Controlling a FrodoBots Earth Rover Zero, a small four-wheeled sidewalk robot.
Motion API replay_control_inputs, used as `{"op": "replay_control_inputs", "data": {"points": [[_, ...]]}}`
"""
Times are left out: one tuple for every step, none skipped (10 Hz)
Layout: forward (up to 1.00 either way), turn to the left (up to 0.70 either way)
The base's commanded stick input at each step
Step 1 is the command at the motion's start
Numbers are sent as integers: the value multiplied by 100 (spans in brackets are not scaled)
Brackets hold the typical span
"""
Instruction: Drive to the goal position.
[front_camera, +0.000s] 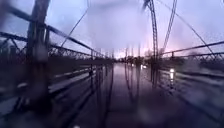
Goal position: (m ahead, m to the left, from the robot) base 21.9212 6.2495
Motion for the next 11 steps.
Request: {"op": "replay_control_inputs", "data": {"points": [[70, -28], [70, -33], [70, -5], [70, -1], [70, -4], [70, -23], [70, -35], [70, -35], [70, -5], [70, 0], [70, 0]]}}
